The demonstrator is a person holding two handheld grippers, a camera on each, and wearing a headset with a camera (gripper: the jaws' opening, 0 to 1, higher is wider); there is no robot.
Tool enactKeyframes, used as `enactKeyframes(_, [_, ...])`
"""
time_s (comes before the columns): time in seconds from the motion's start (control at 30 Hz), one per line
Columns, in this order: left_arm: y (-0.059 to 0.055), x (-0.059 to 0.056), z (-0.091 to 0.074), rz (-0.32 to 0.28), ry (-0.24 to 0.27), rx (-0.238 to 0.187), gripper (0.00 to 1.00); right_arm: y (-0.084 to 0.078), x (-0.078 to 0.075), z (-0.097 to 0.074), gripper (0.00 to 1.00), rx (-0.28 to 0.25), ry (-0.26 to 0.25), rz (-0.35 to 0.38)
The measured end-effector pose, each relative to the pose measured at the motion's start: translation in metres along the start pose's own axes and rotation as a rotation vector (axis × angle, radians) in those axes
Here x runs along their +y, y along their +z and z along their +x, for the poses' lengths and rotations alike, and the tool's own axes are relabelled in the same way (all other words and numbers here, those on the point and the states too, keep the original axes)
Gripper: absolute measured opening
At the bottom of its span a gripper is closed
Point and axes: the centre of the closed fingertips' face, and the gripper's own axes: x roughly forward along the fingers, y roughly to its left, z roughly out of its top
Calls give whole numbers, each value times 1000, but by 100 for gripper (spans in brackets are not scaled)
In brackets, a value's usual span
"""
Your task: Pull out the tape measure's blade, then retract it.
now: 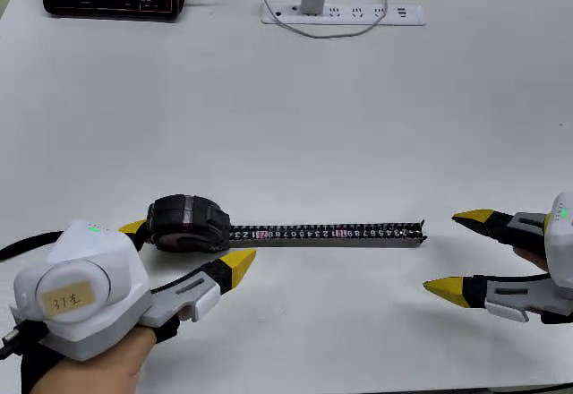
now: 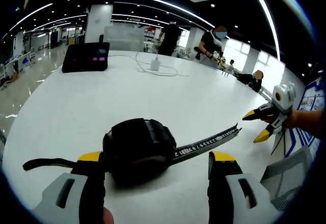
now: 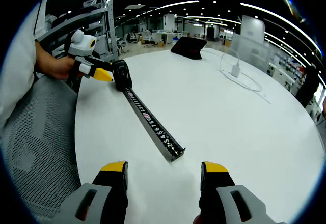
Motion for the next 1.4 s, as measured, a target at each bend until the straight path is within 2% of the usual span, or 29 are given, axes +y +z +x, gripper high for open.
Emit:
enactKeyframes(0.4, [2, 7, 6, -39, 48, -15, 76, 7, -3, 5, 54, 30, 31, -39])
enactKeyframes(0.87, [3, 16, 10, -89, 107, -28, 67, 12, -9, 9, 53, 32, 42, -59])
enactKeyframes(1.4, [2, 23, 13, -141, 124, -35, 60, 10, -11, 12, 52, 47, 49, -78])
